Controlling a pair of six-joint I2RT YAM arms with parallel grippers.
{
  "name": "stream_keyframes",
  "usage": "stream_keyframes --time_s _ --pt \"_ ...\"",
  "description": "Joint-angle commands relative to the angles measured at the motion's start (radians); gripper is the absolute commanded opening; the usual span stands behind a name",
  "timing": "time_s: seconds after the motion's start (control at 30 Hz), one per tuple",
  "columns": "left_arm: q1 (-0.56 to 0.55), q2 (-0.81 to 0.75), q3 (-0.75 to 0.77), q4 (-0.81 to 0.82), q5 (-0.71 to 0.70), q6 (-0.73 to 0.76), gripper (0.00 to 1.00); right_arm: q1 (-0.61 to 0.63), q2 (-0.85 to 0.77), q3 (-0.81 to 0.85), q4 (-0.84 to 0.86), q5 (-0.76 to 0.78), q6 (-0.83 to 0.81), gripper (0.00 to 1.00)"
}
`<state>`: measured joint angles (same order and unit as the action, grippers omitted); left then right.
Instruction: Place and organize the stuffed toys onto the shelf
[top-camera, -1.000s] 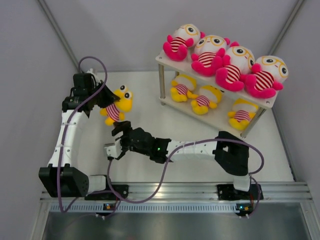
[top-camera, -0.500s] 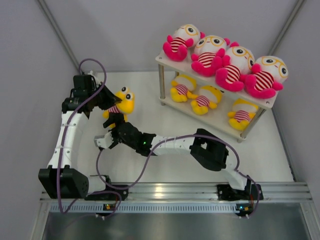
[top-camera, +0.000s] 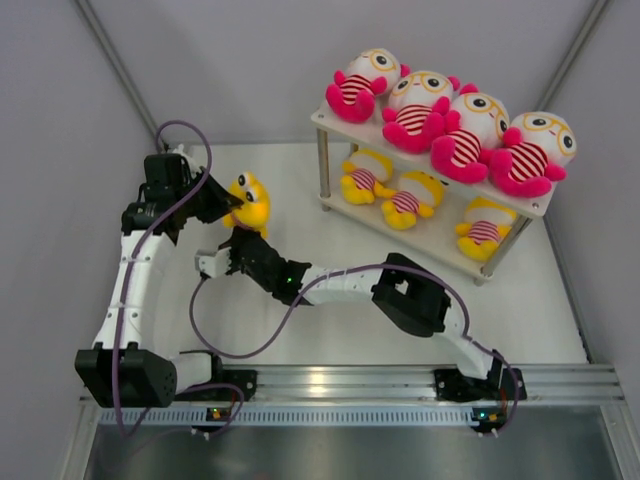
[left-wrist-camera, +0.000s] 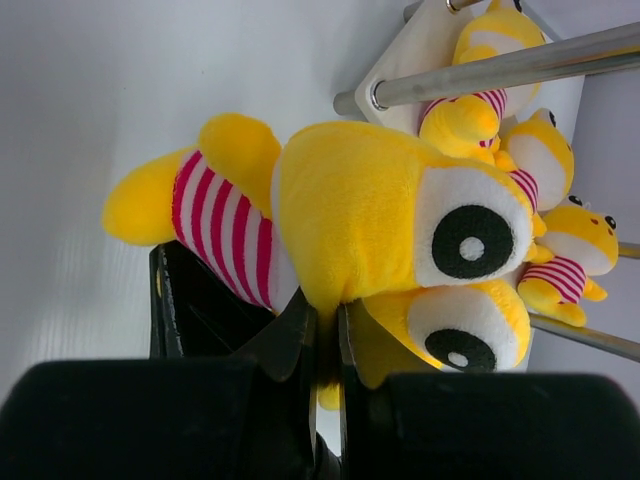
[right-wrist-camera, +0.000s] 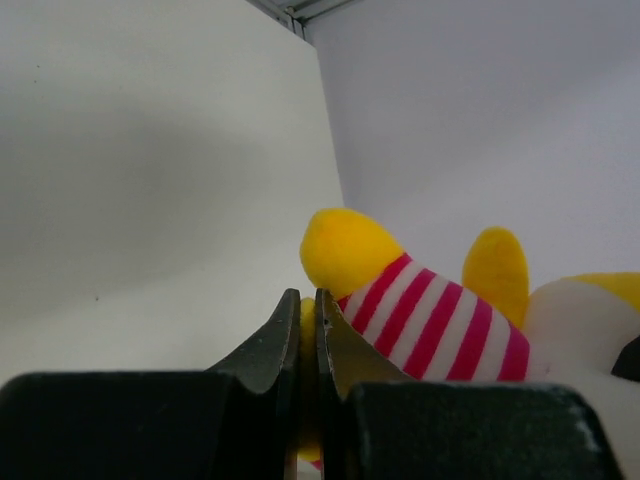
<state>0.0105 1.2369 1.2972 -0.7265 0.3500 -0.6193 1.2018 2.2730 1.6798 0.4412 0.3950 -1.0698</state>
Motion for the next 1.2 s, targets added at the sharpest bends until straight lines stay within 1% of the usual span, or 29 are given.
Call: stream_keyframes --time_s 0.0,0.13,0.2,0.27,0.3,0.33,0.37,0.4,0.43,0.47,0.5,0.53,0.6,0.63,0.7,0.77,0.8,0.83,0.93,1.0,1.07,1.17 --pt "0.002 -0.042 -0.006 -0.007 -0.020 0.023 0.03 -0.025 -0.121 -0.031 0.041 0.025 0.057 0.00" --pt "0.002 -0.036 0.007 -0.004 -0.046 0.068 0.10 -0.002 -0.237 -0.097 -0.022 -0.027 0.099 0.00" --pt "0.002 -0.019 0.014 -0.004 -0.065 0.096 0.19 0.005 -0.279 -0.118 -0.053 -0.062 0.149 0.00" --pt "0.002 0.001 0.025 -0.005 -0.080 0.148 0.30 0.005 -0.349 -0.158 -0.110 -0.102 0.207 0.00" --pt "0.002 0.007 0.030 -0.004 -0.079 0.170 0.42 0.005 -0.375 -0.179 -0.125 -0.114 0.227 0.00" --pt "0.002 0.015 0.034 -0.004 -0.077 0.217 0.47 0.004 -0.436 -0.230 -0.146 -0.128 0.252 0.00" --pt "0.002 0.025 0.034 -0.005 -0.068 0.240 0.55 0.005 -0.466 -0.259 -0.154 -0.162 0.307 0.00" --pt "0.002 0.026 0.033 -0.005 -0.051 0.265 0.66 0.004 -0.496 -0.314 -0.165 -0.179 0.335 0.00" --pt "0.002 0.032 0.030 -0.007 -0.037 0.318 0.70 0.004 -0.550 -0.337 -0.177 -0.192 0.361 0.00" --pt "0.002 0.033 0.030 -0.007 -0.014 0.340 0.72 0.002 -0.575 -0.356 -0.214 -0.212 0.407 0.00" --pt "0.002 0.032 0.031 -0.007 -0.005 0.363 0.78 0.002 -0.598 -0.385 -0.235 -0.225 0.430 0.00" --pt "0.003 0.024 0.034 -0.007 0.000 0.413 0.80 0.004 -0.642 -0.397 -0.260 -0.232 0.474 0.00" --pt "0.002 0.018 0.046 -0.007 -0.020 0.476 0.85 -0.002 -0.690 -0.442 -0.314 -0.261 0.519 0.00" --pt "0.002 0.010 0.060 -0.007 -0.025 0.499 0.90 -0.005 -0.737 -0.459 -0.329 -0.277 0.560 0.00" --pt "0.002 0.000 0.074 -0.008 -0.037 0.564 0.93 -0.027 -0.783 -0.503 -0.387 -0.338 0.599 0.00" --pt "0.002 -0.019 0.085 -0.008 -0.034 0.593 0.93 -0.053 -0.846 -0.531 -0.432 -0.424 0.659 0.00" --pt "0.002 -0.024 0.089 -0.007 -0.028 0.610 0.94 -0.089 -0.866 -0.560 -0.474 -0.453 0.678 0.00" --pt "0.002 -0.024 0.093 -0.008 -0.020 0.610 0.94 -0.112 -0.909 -0.574 -0.495 -0.509 0.712 0.00" --pt "0.002 -0.016 0.103 -0.007 0.010 0.610 0.93 -0.197 -0.992 -0.601 -0.593 -0.612 0.751 0.00" --pt "0.002 -0.008 0.103 -0.007 0.026 0.606 0.92 -0.250 -1.029 -0.603 -0.651 -0.654 0.754 0.00" --pt "0.002 -0.002 0.102 -0.007 0.040 0.609 0.92 -0.283 -1.084 -0.597 -0.746 -0.705 0.729 0.00" --pt "0.002 0.007 0.093 -0.007 0.046 0.610 0.92 -0.359 -1.147 -0.563 -0.886 -0.752 0.650 0.00"
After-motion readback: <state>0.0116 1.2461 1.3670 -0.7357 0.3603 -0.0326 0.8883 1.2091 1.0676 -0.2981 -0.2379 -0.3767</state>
